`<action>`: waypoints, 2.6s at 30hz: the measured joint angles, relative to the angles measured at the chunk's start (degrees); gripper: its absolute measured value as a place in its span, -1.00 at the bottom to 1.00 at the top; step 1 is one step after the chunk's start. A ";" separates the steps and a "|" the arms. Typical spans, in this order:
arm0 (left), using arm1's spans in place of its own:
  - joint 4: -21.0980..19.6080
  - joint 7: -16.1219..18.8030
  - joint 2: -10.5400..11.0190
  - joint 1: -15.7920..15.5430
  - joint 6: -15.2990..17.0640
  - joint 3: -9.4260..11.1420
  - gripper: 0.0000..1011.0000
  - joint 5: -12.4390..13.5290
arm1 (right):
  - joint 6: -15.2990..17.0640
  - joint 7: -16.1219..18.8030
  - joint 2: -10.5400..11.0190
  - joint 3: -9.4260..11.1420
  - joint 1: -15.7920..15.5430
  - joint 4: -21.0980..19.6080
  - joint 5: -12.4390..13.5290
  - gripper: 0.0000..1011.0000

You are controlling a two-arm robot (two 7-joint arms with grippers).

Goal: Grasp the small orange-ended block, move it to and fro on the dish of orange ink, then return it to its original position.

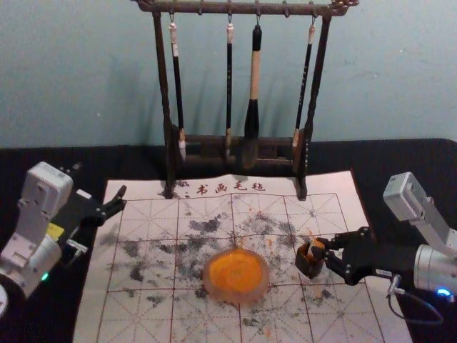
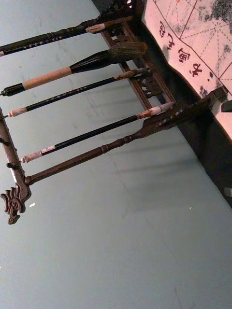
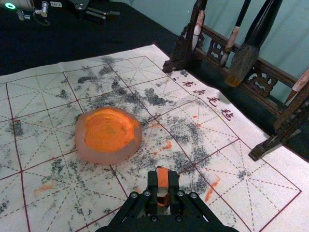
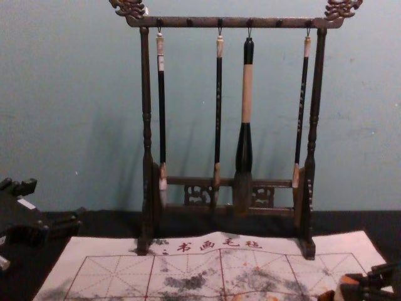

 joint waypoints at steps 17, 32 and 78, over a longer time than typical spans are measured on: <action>0.00 0.00 0.00 0.00 0.00 0.00 0.98 0.00 | 0.20 0.01 0.00 -0.08 -0.03 0.08 -0.22 -0.04; 0.00 0.00 0.00 0.00 0.00 0.00 0.98 0.00 | 0.14 0.01 0.00 -0.01 0.00 0.00 -0.05 0.83; 0.00 0.00 0.00 0.00 0.00 0.00 0.98 0.01 | -13.97 -42.47 -14.44 13.52 -14.62 1.21 -19.36 0.98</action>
